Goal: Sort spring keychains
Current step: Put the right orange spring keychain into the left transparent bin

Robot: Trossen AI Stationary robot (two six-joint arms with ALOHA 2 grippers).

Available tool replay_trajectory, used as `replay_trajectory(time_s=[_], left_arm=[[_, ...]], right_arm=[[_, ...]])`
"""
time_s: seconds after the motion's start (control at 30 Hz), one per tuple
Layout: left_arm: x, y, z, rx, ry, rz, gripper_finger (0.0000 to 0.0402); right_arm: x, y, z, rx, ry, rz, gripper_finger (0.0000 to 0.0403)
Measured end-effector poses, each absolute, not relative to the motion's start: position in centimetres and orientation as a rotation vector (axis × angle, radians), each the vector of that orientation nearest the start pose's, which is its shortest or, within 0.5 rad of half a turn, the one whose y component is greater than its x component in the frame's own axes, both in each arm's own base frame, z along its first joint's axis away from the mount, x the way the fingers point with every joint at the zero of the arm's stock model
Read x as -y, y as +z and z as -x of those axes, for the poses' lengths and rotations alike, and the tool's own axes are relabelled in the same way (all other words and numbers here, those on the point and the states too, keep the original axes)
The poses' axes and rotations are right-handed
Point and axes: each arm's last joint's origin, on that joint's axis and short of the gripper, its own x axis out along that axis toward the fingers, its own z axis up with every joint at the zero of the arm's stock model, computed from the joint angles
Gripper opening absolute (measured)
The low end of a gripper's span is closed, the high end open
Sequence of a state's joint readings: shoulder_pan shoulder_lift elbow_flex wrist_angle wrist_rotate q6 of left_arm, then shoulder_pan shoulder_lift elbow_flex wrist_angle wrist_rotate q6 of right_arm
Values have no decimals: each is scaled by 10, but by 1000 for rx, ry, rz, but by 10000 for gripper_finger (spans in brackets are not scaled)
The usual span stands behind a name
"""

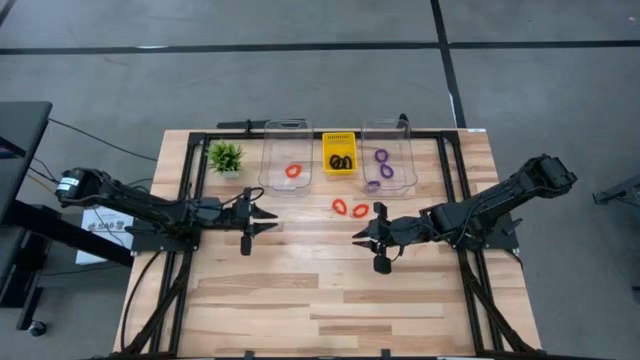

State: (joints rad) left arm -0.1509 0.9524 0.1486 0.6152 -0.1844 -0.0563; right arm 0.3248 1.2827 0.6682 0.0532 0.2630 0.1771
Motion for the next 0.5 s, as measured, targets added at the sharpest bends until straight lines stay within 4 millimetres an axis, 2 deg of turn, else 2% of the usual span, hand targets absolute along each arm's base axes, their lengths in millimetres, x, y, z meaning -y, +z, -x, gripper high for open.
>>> replay_trajectory(time_s=[0.3, 0.5], left_arm=[[21, 166, -173, -185, 40, 26, 97], [21, 166, -174, -186, 41, 26, 97]], right_arm=[[-75, 212, -250, -534, -47, 8, 66], [-69, 186, -260, -617, -206, 27, 66]])
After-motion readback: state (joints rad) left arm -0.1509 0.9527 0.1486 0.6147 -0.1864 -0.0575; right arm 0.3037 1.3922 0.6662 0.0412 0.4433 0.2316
